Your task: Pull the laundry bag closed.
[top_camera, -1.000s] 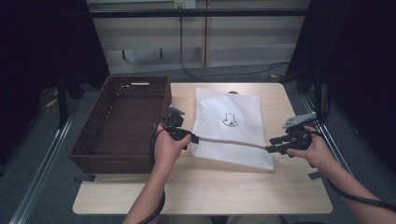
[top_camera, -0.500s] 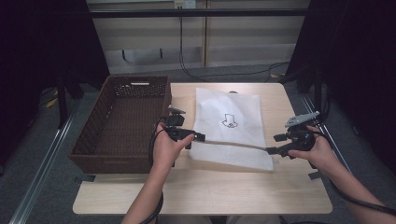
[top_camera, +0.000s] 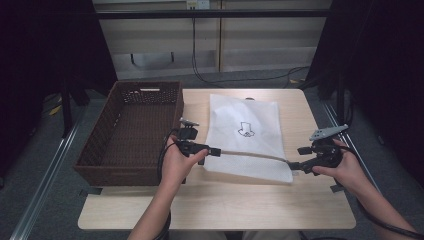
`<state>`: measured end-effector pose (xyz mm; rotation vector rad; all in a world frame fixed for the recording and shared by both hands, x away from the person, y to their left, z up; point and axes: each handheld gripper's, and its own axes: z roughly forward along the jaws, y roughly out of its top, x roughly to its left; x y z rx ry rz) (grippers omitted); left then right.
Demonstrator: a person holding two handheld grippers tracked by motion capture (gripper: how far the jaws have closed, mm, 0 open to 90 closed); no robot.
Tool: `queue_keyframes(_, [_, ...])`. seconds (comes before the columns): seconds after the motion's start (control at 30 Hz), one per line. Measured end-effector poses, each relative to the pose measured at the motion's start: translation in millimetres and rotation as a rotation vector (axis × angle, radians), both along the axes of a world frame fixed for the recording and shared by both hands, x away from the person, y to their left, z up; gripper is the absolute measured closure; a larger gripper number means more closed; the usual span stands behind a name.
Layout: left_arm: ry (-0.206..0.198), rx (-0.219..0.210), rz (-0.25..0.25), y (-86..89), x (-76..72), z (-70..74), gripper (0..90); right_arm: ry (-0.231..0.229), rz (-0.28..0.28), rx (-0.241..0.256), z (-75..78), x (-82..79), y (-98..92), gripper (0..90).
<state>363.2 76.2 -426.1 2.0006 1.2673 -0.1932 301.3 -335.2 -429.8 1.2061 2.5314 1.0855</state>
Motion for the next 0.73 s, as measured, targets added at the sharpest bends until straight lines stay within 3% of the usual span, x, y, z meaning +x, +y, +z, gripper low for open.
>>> queue_keyframes(0.27, [0.003,0.007,-0.036,-0.1,-11.5,-5.9,10.8,0.004,-0.009,0.004,-3.3,-8.4,0.1,18.8])
queue_keyframes(0.4, [-0.010,0.002,-0.032,-0.1,-17.7,-7.0,10.1,-0.014,-0.011,-0.010,-5.3,-13.8,0.8,17.5])
queue_keyframes(0.43, [-0.011,0.008,-0.050,1.1,-18.3,-6.8,10.1,-0.019,-0.016,-0.009,-5.1,-15.3,0.8,17.5])
queue_keyframes(0.5, [-0.008,-0.014,-0.043,1.3,-20.7,-6.5,9.8,-0.029,-0.020,0.005,-5.4,-18.0,0.2,17.3])
queue_keyframes(0.63, [-0.022,-0.014,-0.051,1.6,-22.9,-6.6,8.9,-0.031,-0.014,-0.025,-3.5,-21.9,0.8,15.7])
queue_keyframes(0.73, [-0.028,-0.010,-0.058,0.6,-23.6,-7.8,8.3,-0.028,-0.020,-0.001,-3.8,-23.8,-0.5,15.1])
